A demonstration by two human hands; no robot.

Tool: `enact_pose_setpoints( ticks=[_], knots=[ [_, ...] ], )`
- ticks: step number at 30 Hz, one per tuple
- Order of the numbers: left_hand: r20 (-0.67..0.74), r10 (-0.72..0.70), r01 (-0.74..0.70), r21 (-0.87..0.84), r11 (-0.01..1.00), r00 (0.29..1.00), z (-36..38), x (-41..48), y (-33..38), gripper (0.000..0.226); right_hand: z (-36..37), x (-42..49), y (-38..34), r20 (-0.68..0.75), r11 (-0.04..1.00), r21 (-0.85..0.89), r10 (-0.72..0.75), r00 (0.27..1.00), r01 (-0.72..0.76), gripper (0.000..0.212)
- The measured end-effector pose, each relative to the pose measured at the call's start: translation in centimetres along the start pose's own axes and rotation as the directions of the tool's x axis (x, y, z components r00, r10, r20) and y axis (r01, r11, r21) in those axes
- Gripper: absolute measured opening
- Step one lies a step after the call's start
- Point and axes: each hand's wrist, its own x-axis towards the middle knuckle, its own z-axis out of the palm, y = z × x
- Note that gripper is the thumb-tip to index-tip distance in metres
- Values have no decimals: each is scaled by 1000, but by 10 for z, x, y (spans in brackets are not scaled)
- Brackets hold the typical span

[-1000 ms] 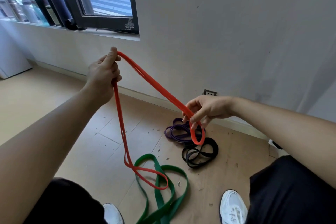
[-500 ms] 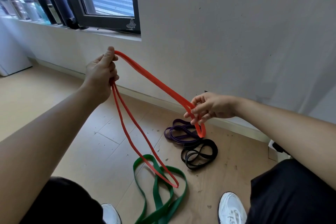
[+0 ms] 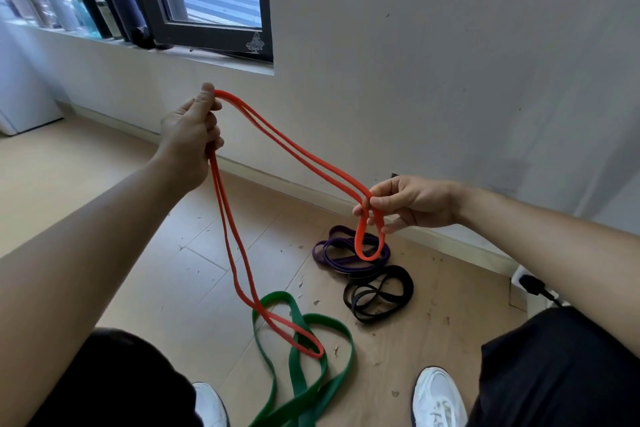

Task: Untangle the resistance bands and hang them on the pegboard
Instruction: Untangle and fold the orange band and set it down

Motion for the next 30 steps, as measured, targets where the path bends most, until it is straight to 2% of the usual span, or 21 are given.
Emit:
enact_pose_setpoints(
  ticks=[8, 11, 14, 16, 19, 24, 28, 30],
  knots=[
    [-18, 0, 1, 29, 1000, 1000, 0, -1, 1, 29, 9, -1, -9, -8, 997, 49, -59, 998, 60, 22],
    [77, -22, 12, 118, 993, 997, 4, -7, -2, 28, 17, -1, -11, -12, 990, 74, -122, 992, 123, 19],
    [158, -36, 1, 219, 976, 987, 15, -14, -5, 27, 22, 1, -13, 4, 982, 112, -153, 988, 151, 24],
    [125, -35, 8, 211, 977, 992, 21, -14, -3, 28, 23, 2, -13, 35, 982, 117, -154, 987, 149, 34],
    [45, -31, 23, 172, 985, 999, 19, -9, -1, 28, 22, 1, -12, -18, 981, 120, -149, 989, 150, 53],
    [33, -29, 23, 164, 986, 999, 12, -8, -6, 28, 21, -3, -12, -129, 982, 62, -170, 977, 179, 61],
    [31, -23, 17, 185, 983, 999, 13, -7, -5, 28, 19, -5, -15, -260, 953, 81, -262, 929, 292, 85],
    [27, -22, 16, 188, 982, 999, 12, -7, -7, 28, 21, -10, -20, -270, 936, 60, -320, 908, 348, 74]
  ],
)
